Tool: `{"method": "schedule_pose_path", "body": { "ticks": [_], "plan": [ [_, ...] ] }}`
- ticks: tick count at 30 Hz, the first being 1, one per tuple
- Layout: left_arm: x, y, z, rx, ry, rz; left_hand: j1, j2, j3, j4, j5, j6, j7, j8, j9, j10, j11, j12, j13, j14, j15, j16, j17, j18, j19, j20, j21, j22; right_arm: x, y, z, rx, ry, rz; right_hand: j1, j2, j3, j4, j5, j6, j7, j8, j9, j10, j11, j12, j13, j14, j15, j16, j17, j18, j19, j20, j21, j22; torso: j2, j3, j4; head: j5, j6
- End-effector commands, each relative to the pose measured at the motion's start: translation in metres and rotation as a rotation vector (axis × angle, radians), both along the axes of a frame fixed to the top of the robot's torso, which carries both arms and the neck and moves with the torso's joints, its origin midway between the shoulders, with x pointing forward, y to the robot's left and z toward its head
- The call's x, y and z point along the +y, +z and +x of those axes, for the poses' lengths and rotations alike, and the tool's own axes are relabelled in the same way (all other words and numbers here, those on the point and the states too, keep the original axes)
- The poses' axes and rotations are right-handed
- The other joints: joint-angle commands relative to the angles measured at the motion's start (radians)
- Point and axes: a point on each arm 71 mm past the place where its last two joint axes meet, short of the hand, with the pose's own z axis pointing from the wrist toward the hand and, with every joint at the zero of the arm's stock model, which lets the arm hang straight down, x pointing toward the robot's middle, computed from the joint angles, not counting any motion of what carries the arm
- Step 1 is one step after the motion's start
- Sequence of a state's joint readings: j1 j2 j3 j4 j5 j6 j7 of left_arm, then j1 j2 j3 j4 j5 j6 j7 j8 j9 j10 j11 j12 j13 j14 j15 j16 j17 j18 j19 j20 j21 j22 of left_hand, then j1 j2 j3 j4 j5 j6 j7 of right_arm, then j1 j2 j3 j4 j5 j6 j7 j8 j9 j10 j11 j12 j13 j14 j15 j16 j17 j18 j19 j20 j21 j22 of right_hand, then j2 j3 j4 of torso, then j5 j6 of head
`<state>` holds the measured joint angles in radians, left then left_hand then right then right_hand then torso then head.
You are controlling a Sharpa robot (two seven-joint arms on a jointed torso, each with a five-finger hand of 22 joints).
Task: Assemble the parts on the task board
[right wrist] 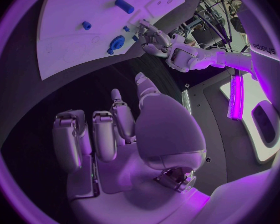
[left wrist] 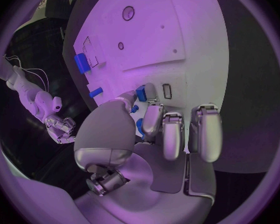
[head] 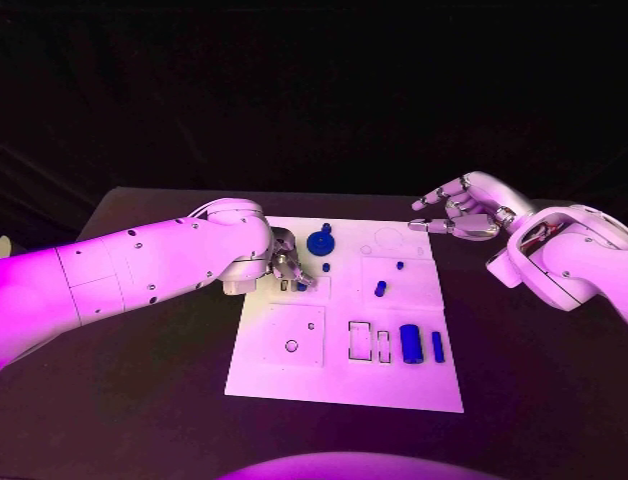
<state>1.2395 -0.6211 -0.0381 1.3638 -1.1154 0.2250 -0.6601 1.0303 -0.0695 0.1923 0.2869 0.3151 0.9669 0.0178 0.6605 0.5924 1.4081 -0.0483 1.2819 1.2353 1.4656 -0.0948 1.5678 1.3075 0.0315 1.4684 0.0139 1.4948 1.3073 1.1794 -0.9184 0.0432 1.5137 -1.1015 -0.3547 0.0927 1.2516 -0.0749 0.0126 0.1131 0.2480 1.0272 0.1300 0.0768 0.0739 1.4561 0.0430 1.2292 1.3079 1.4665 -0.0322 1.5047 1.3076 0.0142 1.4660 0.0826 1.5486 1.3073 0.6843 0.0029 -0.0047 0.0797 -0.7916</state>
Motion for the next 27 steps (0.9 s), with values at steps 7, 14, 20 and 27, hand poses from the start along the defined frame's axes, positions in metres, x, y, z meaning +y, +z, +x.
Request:
{"method": "schedule_pose_path", "body": {
  "ticks": [7, 14, 20, 27],
  "plan": [
    [0.001, -0.008, -0.005, 0.027, -0.001, 0.007, -0.062, 0.04, -0.084, 0.006, -0.134, 0.014, -0.002, 0.004, -0.008, 0.01, -0.001, 0.004, 0.006, 0.105, -0.008, 0.003, 0.263, -0.009, 0.068, -0.008, 0.008, 0.168, 0.001, -0.001, 0.0, 0.004, 0.006, -0.006, 0.004, 0.006, -0.007, 0.002, 0.004, 0.004, -0.002, 0.004, 0.001, -0.003, -0.002, -0.006, 0.069, 0.077, 0.003, -0.004, 0.13, 0.001, 0.069, -0.003, -0.008, 0.205, -0.001, -0.0001, -0.0003, 0.0, 0.005],
    [0.001, -0.006, -0.006, 0.008, 0.011, -0.013, -0.075, 0.054, -0.12, 0.006, -0.178, 0.014, -0.002, 0.008, -0.011, 0.011, -0.002, 0.006, 0.009, 0.105, -0.009, 0.003, 0.263, -0.009, 0.069, -0.008, 0.009, 0.171, 0.0, -0.001, 0.0, 0.004, 0.005, -0.006, 0.004, 0.006, -0.007, 0.002, 0.004, 0.004, -0.002, 0.004, 0.001, -0.004, -0.002, -0.007, 0.068, 0.076, 0.003, -0.005, 0.129, 0.001, 0.068, -0.003, -0.008, 0.204, 0.0, -0.0007, -0.0003, -0.003, 0.006],
    [0.001, 0.002, -0.008, -0.027, 0.042, -0.07, -0.08, 0.053, -0.141, 0.006, -0.184, 0.006, 0.0, 0.007, -0.014, 0.0, -0.001, -0.012, -0.011, 0.105, -0.01, 0.003, 0.263, -0.005, 0.063, -0.009, -0.003, 0.156, -0.001, -0.003, 0.0, 0.007, 0.003, -0.007, 0.003, 0.005, -0.01, 0.003, 0.004, 0.002, -0.002, 0.003, 0.001, -0.008, -0.001, -0.018, 0.062, 0.074, 0.003, -0.011, 0.119, 0.003, 0.063, -0.003, -0.013, 0.195, -0.001, -0.0013, 0.0016, -0.012, 0.009],
    [0.007, 0.024, -0.004, -0.052, 0.05, -0.104, -0.067, 0.053, -0.177, 0.004, -0.19, -0.031, 0.011, -0.001, -0.021, -0.028, 0.008, -0.048, -0.048, 0.105, -0.004, 0.003, 0.263, -0.002, 0.058, -0.005, -0.014, 0.142, -0.002, -0.006, 0.0, 0.018, -0.001, 0.0, 0.002, 0.005, -0.011, 0.004, 0.004, 0.0, -0.002, 0.002, 0.0, -0.01, -0.001, -0.023, 0.059, 0.073, 0.003, -0.013, 0.116, 0.004, 0.061, -0.003, -0.014, 0.192, -0.001, 0.0018, -0.0006, -0.004, 0.01]
  ]
}}
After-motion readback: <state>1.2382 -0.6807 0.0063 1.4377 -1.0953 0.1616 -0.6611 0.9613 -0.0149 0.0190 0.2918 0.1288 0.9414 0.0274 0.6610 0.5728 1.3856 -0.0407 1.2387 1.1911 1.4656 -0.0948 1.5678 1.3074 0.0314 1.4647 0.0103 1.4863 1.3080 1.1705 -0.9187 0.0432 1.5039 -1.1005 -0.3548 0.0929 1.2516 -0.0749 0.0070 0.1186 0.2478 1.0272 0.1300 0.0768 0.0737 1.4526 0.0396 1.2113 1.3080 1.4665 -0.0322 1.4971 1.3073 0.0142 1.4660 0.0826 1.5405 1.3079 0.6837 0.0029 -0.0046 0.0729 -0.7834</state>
